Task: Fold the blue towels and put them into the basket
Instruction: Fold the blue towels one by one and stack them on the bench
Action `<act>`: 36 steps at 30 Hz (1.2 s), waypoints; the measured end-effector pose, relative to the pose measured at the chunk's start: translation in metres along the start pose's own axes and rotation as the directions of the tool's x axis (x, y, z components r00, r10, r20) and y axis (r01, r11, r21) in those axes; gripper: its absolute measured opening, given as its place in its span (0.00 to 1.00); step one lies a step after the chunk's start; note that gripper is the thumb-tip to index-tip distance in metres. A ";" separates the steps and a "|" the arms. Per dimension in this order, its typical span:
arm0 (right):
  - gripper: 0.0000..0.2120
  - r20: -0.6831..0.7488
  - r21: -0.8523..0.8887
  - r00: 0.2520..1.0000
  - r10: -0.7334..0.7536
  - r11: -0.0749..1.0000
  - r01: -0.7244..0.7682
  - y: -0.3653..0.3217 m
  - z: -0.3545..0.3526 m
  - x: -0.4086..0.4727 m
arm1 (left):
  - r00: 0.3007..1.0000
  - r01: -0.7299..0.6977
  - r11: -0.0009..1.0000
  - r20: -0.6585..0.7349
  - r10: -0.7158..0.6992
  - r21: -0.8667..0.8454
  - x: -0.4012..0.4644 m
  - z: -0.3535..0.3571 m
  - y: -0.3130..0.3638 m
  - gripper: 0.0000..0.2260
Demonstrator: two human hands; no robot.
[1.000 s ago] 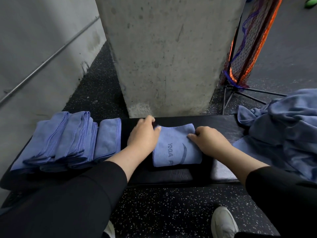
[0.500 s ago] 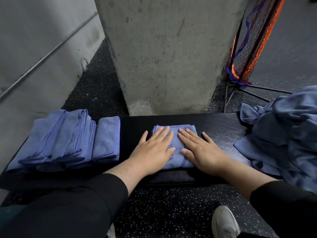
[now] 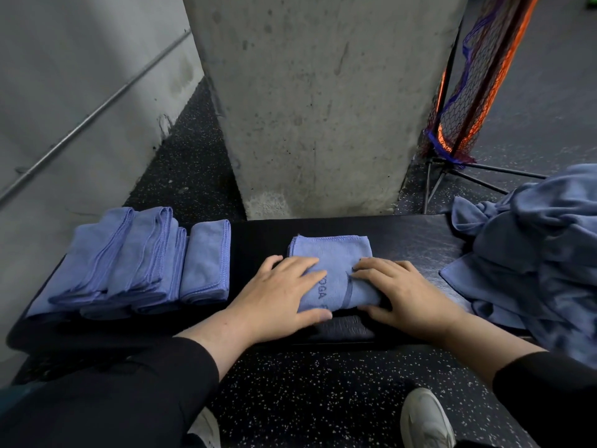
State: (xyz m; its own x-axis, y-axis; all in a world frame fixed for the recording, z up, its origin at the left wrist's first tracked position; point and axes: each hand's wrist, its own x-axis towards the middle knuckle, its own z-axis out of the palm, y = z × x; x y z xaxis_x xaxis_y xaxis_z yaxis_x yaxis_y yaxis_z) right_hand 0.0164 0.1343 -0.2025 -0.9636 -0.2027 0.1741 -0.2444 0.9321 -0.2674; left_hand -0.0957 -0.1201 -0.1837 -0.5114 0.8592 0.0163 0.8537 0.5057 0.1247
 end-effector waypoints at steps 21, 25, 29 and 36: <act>0.12 -0.096 0.307 0.890 0.446 0.864 -0.400 -0.013 -0.022 0.043 | 0.858 0.378 0.763 -0.110 -0.501 -0.524 0.031 -0.025 -0.004 0.08; 0.03 -0.263 0.046 0.931 0.254 0.967 -0.251 -0.004 -0.006 0.051 | 0.910 0.069 0.998 -0.408 -0.069 -0.015 0.038 -0.017 -0.011 0.10; 0.22 -0.140 0.050 0.970 0.198 0.980 -0.193 0.005 0.001 0.039 | 0.994 0.110 0.993 -0.016 -0.111 -0.042 0.029 -0.009 -0.008 0.27; 0.35 0.069 0.055 0.979 0.193 0.979 -0.197 0.018 0.000 0.032 | 0.980 0.175 0.985 0.100 -0.175 0.009 0.033 -0.009 -0.007 0.36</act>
State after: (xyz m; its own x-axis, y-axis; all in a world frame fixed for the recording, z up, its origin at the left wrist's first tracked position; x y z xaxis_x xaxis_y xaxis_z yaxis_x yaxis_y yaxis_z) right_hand -0.0191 0.1442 -0.2013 -0.9978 -0.0393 0.0537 -0.0556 0.9358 -0.3481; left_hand -0.1195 -0.0964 -0.1748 -0.6404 0.7609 -0.1047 0.7519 0.6489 0.1168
